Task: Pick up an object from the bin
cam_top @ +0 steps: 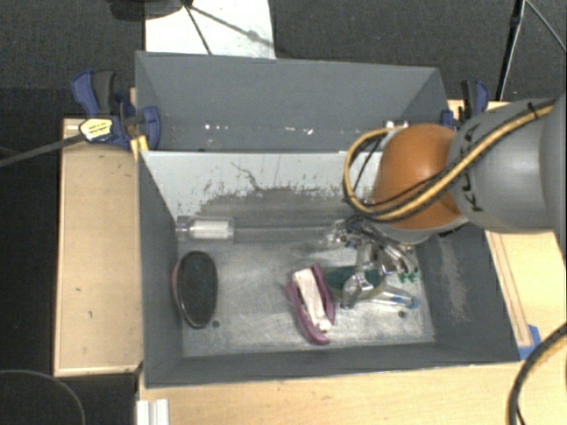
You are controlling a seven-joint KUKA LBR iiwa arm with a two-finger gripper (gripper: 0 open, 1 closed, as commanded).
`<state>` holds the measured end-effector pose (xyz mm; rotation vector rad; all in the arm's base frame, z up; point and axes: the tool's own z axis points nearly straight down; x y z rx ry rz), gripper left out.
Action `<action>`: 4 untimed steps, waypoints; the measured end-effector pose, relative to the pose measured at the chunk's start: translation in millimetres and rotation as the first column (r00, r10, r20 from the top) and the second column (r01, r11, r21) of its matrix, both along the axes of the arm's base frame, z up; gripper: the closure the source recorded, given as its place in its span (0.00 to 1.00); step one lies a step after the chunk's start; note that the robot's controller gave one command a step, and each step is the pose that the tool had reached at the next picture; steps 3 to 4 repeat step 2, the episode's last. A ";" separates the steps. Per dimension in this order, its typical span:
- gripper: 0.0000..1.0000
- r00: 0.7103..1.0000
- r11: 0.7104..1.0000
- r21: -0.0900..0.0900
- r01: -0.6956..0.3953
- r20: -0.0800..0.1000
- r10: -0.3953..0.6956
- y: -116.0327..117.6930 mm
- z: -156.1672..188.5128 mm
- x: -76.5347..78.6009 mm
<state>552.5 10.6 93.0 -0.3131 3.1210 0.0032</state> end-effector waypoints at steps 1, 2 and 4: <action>1.00 1.000 1.000 -0.002 0.000 -0.001 0.000 -2.9 -0.2 -0.4; 1.00 1.000 1.000 -0.002 0.003 0.007 -0.003 -7.4 120.4 15.5; 1.00 1.000 1.000 -0.002 0.003 0.007 -0.003 -7.4 120.4 15.5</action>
Offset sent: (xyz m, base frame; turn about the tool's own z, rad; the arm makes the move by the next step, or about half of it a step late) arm 0.0000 0.0000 0.0000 0.0000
